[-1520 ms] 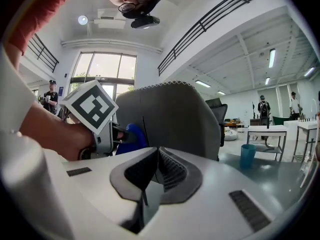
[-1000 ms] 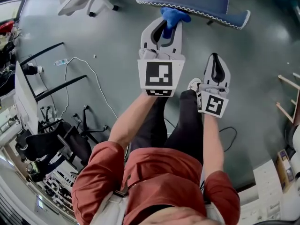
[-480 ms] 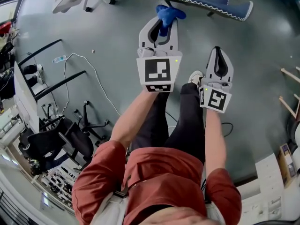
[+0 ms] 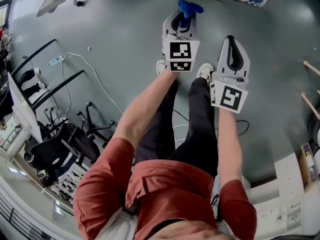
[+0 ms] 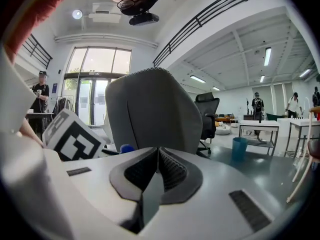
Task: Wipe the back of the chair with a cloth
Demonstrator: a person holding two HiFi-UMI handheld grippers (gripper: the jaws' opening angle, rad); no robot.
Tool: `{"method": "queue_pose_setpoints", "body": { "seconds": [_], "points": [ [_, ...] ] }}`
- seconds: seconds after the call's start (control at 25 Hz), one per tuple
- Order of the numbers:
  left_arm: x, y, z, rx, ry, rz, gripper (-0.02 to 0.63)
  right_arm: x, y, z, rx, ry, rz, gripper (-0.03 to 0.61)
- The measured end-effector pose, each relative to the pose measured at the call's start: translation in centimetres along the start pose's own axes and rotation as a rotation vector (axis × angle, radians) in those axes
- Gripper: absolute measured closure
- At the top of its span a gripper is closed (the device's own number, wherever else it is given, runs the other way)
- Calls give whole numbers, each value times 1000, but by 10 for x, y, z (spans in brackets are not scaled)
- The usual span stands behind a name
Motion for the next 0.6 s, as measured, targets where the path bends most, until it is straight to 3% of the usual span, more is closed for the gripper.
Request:
{"method": "queue_pose_setpoints", "body": {
  "seconds": [0.16,0.32,0.44,0.6],
  "points": [
    [28,40,6,-34,2,-25,525,13,10,17,4,0,-9,554],
    [33,71,3,-58,9,-16,525,20,26,32,-4,-21,-16,554],
    [38,89,8,-66,36,-43,525,22,31,40,-4,-17,-16,554],
    [41,107,7,-73,14,-80,525,26,33,40,-11,-11,-20,554]
  ]
}}
Point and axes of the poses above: the fingertips, and each gripper's own axes: y forward along the fingers, z to its right, x out of its underside, the point moved 3 cm from there along -y, backward along the fingers, and after that the axes turned 15 degrees about -x, right-handed, at the moved point
